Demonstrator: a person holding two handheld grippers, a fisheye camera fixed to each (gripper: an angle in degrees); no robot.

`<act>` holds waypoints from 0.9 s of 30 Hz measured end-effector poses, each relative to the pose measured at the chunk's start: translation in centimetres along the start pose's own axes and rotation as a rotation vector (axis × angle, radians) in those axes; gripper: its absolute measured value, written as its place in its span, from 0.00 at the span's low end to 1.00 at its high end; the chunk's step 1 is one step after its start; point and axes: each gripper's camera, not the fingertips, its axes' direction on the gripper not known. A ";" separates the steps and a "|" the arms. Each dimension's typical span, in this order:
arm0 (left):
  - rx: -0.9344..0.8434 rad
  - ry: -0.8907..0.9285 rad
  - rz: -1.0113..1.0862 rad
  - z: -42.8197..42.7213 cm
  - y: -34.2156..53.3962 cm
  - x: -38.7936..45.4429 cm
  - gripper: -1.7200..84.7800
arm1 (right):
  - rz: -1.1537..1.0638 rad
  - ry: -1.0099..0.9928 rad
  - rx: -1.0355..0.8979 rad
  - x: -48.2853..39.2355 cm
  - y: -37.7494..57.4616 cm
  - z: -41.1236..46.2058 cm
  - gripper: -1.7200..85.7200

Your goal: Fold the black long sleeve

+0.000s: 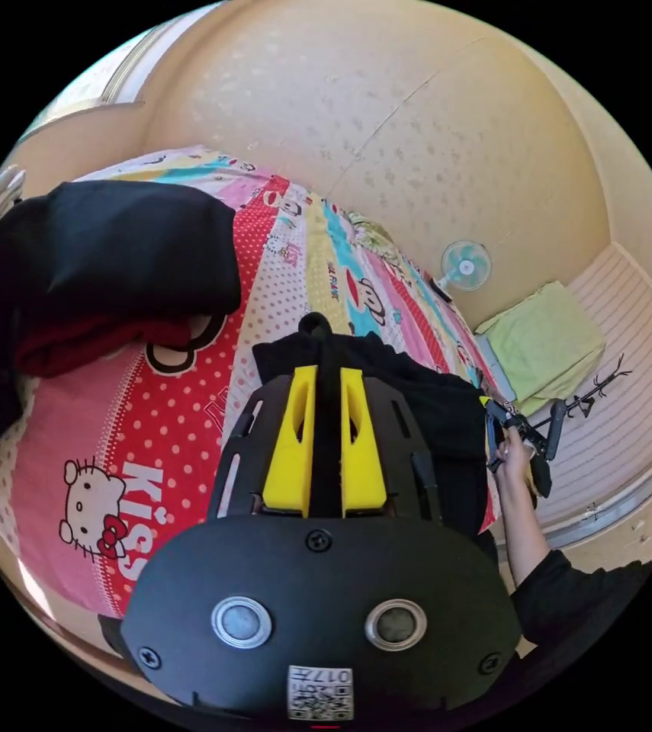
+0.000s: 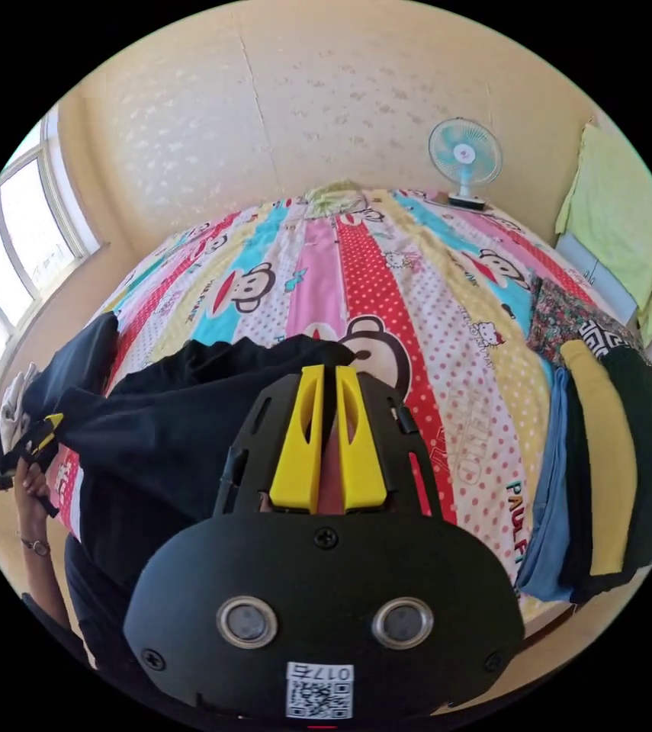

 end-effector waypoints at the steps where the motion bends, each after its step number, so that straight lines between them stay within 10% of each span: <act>1: -0.015 -0.014 -0.012 0.0 0.1 0.2 0.09 | 0.015 0.020 0.004 0.6 -0.4 0.7 0.06; 6: -0.251 -0.124 -0.105 4.7 1.6 -2.0 0.14 | 0.063 -0.076 -0.268 4.8 -0.7 10.6 0.08; 19: -0.315 -0.123 0.044 -2.2 18.8 2.7 0.09 | -0.139 -0.256 -0.302 5.2 21.8 -5.6 0.09; 27: -0.264 0.014 0.134 -7.2 11.8 7.3 0.05 | -0.123 -0.386 -0.211 7.6 12.7 -13.3 0.06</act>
